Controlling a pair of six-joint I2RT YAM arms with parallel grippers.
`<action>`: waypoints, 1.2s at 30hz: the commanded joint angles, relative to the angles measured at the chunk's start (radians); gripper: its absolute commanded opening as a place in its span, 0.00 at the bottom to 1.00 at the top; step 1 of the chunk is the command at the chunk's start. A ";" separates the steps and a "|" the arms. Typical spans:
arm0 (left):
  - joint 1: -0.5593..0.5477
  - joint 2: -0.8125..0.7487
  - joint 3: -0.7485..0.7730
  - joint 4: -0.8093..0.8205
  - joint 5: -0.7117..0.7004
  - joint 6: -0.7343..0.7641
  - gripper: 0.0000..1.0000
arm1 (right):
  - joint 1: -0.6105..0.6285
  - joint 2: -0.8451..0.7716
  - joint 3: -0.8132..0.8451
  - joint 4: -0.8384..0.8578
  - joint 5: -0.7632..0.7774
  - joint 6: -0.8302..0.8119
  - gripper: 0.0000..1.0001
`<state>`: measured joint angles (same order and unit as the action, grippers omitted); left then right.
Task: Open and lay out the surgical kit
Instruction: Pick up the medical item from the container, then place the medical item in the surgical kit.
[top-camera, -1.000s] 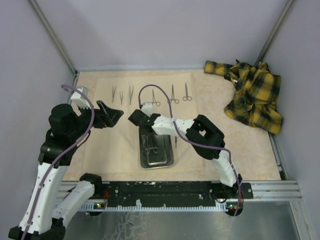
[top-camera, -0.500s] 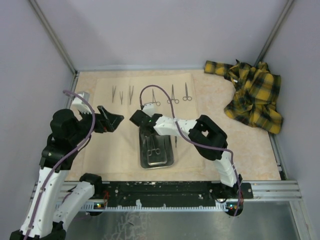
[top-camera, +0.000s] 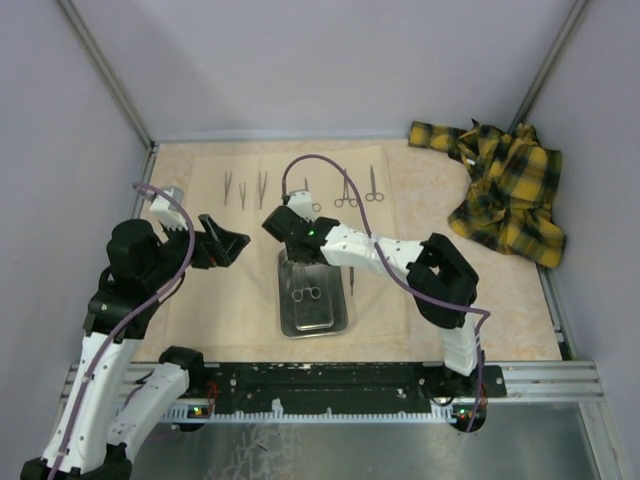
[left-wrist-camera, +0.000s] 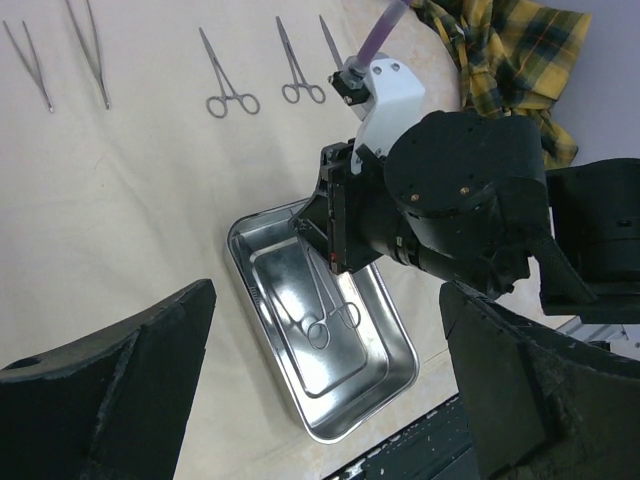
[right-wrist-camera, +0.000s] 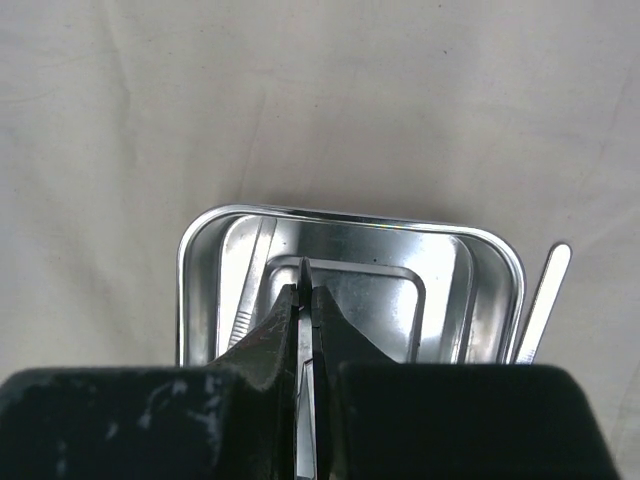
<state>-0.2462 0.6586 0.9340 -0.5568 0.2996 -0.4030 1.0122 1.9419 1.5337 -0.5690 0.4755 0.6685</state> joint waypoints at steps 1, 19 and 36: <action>-0.001 -0.006 -0.012 0.013 0.009 0.014 0.99 | 0.002 -0.062 0.077 -0.011 0.041 -0.032 0.00; -0.001 -0.013 -0.038 0.010 -0.008 0.031 0.99 | -0.158 0.184 0.558 -0.038 -0.087 -0.189 0.00; -0.001 -0.028 -0.047 -0.011 0.005 0.038 0.99 | -0.274 0.456 0.744 0.189 -0.193 -0.218 0.00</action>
<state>-0.2462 0.6418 0.8886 -0.5640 0.2924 -0.3832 0.7658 2.3890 2.2498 -0.5285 0.3145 0.4706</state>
